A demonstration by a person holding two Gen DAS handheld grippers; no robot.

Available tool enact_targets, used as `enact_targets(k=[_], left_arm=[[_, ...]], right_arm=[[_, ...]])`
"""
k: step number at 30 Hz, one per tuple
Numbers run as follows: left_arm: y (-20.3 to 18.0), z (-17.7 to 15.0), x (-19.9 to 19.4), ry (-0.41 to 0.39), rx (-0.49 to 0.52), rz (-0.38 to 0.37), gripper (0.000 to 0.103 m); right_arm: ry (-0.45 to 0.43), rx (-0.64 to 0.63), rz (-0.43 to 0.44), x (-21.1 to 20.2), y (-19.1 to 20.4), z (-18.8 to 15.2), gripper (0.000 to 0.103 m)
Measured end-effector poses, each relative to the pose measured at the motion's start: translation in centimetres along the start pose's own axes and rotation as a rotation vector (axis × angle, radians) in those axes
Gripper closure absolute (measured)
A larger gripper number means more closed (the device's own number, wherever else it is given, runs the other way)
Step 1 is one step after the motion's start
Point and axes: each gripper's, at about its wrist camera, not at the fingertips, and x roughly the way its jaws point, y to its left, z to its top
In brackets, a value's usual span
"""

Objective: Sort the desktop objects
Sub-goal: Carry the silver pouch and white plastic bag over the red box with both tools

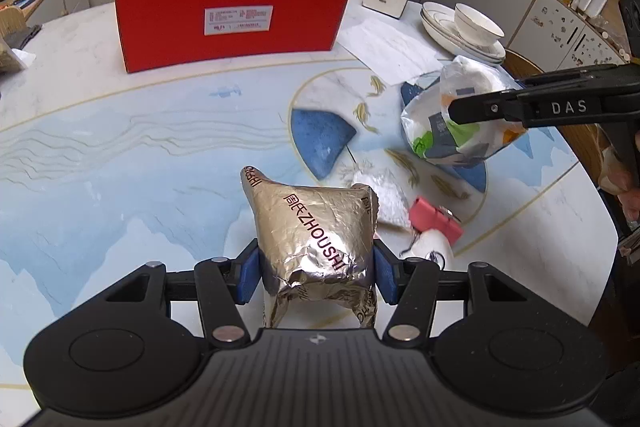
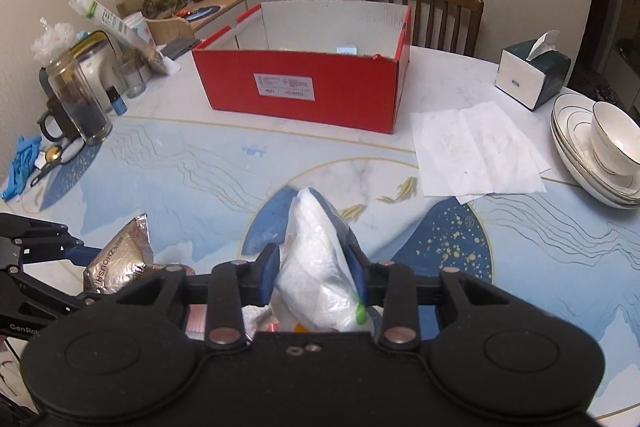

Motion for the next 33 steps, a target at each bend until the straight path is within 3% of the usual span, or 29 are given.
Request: enact_targets(k=[12, 33], left_arm=[[0.2, 2.8, -0.6, -0.027, 0.043, 0.028, 0.047], [1.3, 13.9, -2.1, -0.160, 0.101, 0.084, 0.047]], right_arm=[[-0.026, 0.010, 0.020, -1.1, 0.0, 1.9, 0.068], [-0.166, -0.015, 0.064, -2.1, 0.1, 10.6, 0.068]])
